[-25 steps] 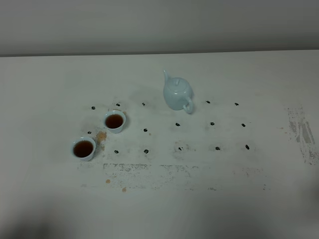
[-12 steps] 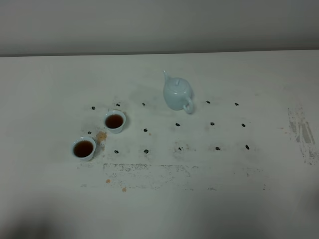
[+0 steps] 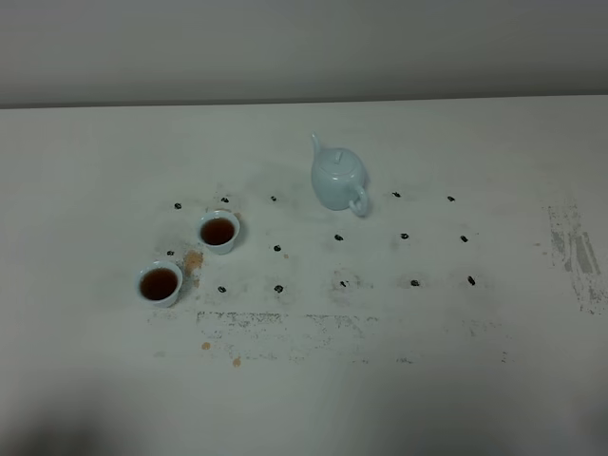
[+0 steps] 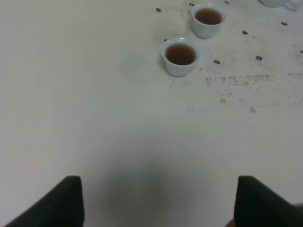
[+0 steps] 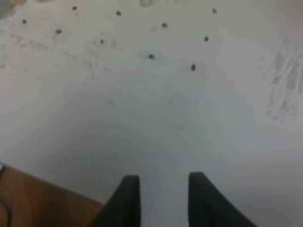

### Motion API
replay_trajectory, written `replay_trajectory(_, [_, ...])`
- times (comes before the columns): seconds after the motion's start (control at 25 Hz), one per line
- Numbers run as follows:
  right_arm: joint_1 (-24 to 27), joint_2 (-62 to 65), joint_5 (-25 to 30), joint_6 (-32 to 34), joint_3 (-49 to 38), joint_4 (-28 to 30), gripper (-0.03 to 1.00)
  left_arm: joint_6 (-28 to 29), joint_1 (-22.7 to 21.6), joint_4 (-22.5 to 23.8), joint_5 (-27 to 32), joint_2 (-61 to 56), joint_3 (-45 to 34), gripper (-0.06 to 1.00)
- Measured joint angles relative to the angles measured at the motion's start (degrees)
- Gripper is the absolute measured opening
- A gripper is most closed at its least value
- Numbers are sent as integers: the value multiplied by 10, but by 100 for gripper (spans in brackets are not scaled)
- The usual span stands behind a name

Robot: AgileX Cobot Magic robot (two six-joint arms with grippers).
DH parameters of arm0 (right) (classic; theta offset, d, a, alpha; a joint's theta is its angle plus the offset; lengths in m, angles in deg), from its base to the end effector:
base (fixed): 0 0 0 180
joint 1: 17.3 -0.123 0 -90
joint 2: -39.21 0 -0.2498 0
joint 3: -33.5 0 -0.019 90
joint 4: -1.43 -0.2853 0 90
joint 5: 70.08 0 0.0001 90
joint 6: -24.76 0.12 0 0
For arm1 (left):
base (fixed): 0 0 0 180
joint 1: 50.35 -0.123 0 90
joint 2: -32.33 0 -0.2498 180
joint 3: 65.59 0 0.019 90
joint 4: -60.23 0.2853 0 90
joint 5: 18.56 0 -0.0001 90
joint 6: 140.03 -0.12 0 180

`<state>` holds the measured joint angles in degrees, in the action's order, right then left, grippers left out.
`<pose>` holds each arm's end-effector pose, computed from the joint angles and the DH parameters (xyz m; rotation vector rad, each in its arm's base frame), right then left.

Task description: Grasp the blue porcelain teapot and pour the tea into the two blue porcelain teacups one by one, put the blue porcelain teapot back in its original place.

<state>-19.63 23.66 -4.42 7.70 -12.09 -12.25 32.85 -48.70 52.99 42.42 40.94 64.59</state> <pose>0.0934 0.0297 0.2751 -0.3801 2.1558 0.1505 0.0898 -0.0158 0.2677 0.1623 2.0723 -0.0941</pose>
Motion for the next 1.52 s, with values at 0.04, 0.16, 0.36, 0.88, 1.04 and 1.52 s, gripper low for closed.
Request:
replay_trajectory(0.04, [0, 12, 0, 0, 0, 3, 24, 0, 0, 0, 0, 0, 0, 63])
replay_trajectory(0.16, [0, 49, 0, 0, -1, 5, 24, 0, 0, 0, 0, 0, 0, 63])
replay_trajectory(0.36, [0, 59, -3, 0, -6, 5, 24, 0, 0, 0, 0, 0, 0, 63])
replay_trajectory(0.88, [0, 59, -4, -1, -6, 4, 23, 0, 0, 0, 0, 0, 0, 63])
replay_trajectory(1.04, [0, 60, -4, -1, -6, 4, 23, 0, 0, 0, 0, 0, 0, 63])
replay_trajectory(1.52, [18, 60, -4, -1, -6, -2, 23, 0, 0, 0, 0, 0, 0, 63])
